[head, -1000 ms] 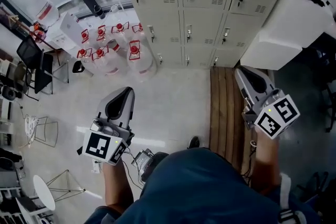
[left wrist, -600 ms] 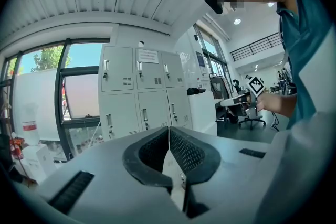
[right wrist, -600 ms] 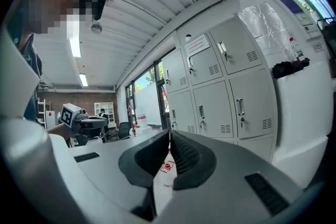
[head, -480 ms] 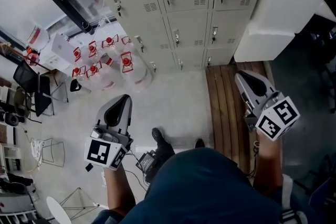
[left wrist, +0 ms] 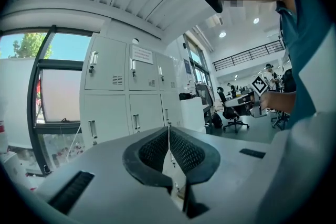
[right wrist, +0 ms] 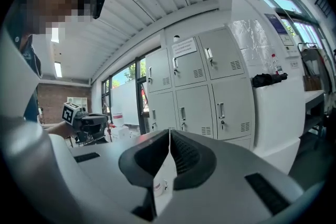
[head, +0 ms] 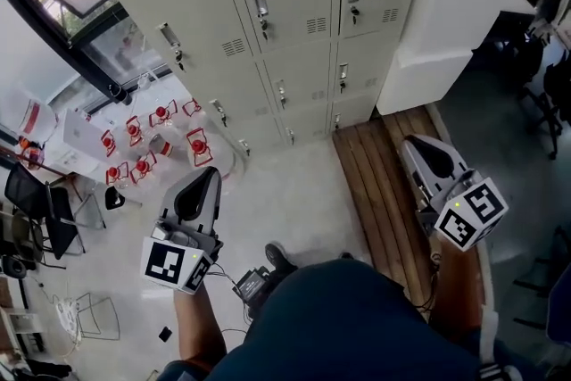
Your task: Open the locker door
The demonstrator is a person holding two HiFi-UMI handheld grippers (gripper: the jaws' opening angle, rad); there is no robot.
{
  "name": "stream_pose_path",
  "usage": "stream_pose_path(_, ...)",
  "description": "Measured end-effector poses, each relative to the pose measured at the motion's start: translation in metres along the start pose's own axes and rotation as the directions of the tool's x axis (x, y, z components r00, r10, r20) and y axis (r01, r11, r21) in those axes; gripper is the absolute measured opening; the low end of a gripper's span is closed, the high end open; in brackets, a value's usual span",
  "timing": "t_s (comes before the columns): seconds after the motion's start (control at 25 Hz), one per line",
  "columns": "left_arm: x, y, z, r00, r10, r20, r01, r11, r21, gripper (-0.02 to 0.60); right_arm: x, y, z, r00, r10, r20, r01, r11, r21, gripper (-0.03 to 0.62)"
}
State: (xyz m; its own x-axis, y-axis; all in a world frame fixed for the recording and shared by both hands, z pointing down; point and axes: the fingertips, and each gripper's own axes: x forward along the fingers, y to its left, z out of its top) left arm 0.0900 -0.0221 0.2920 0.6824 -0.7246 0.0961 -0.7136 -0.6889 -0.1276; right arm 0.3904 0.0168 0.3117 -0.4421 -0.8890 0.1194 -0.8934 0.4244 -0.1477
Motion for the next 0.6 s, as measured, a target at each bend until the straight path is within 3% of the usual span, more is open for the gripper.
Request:
stream_pose_path(0.28,0.016,0.082,-0.012,0.999,-0.027,-0.023,0.027,0.999,-0.018,0.021,0.065,0.023,0.012,0.999,-0.052,-0.001,0.052,0.999,-0.004,0.037)
stream_pose_path(0.6,0.036,0.143,-0.017,0.996,-0.092,0.016,0.093,0.995,-0.042,0.021,0.129,0.04,0.02,0.995,-0.095,-0.016,0.095,0.995,-0.009,0.037)
